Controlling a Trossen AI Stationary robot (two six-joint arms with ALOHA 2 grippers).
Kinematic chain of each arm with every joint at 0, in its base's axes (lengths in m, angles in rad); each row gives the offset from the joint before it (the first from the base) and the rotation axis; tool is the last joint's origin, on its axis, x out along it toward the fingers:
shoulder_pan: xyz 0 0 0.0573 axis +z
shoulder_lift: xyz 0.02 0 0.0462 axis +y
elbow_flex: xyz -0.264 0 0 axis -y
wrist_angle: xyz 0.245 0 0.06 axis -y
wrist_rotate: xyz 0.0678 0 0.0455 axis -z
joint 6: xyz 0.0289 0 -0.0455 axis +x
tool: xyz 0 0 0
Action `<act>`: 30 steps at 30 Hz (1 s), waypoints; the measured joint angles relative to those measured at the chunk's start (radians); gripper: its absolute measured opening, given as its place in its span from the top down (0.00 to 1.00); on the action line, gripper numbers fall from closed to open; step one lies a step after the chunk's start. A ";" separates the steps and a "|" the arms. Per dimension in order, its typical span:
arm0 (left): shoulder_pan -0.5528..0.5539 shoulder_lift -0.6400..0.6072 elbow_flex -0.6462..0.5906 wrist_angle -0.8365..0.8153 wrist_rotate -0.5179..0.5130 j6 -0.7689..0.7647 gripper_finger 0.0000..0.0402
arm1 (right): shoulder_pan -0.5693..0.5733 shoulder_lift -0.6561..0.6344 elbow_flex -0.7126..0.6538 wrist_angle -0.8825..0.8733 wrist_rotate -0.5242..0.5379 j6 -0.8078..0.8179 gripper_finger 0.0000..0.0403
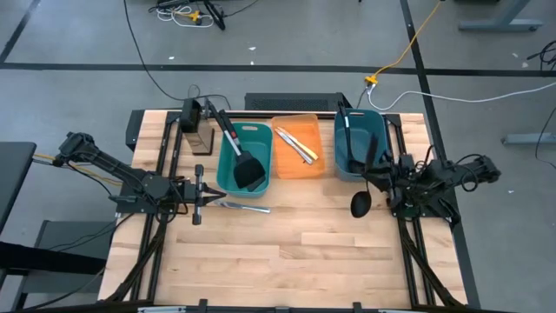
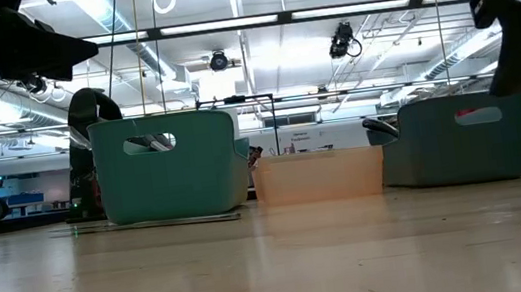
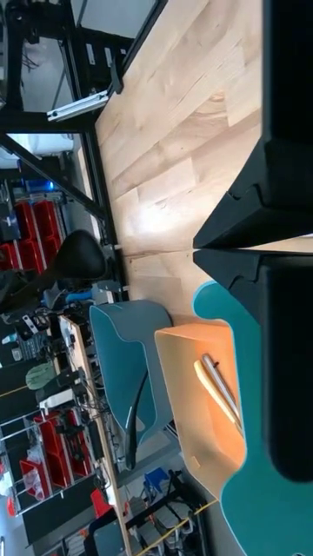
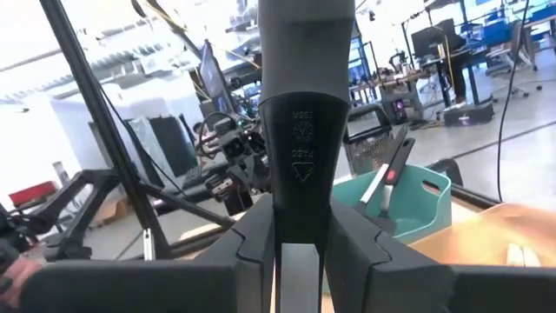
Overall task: Pick & Place Kitchen Items
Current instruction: Put the black serving spoon into the green bin
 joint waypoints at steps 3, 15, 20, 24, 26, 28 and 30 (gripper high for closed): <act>0.000 0.000 0.000 0.000 0.000 0.001 0.96 | 0.000 -0.019 0.000 0.006 0.001 -0.002 0.82; 0.000 0.000 0.000 0.001 0.000 0.006 0.96 | -0.001 0.259 0.339 -0.017 0.240 -0.194 0.82; 0.000 0.000 0.000 0.001 0.000 0.006 0.96 | -0.040 0.486 0.613 -0.238 0.502 -0.230 0.82; 0.000 0.000 0.000 0.001 0.000 0.006 0.96 | -0.166 0.612 0.769 -0.495 0.554 -0.120 0.82; 0.000 0.000 0.000 0.001 0.000 0.006 0.96 | -0.257 0.660 0.803 -0.584 0.521 -0.062 0.82; 0.000 0.000 0.000 0.001 0.000 0.006 0.96 | -0.367 0.698 0.798 -0.621 0.427 -0.050 0.82; 0.000 0.000 0.000 0.001 0.000 0.006 0.96 | -0.491 0.732 0.766 -0.606 0.290 -0.045 0.82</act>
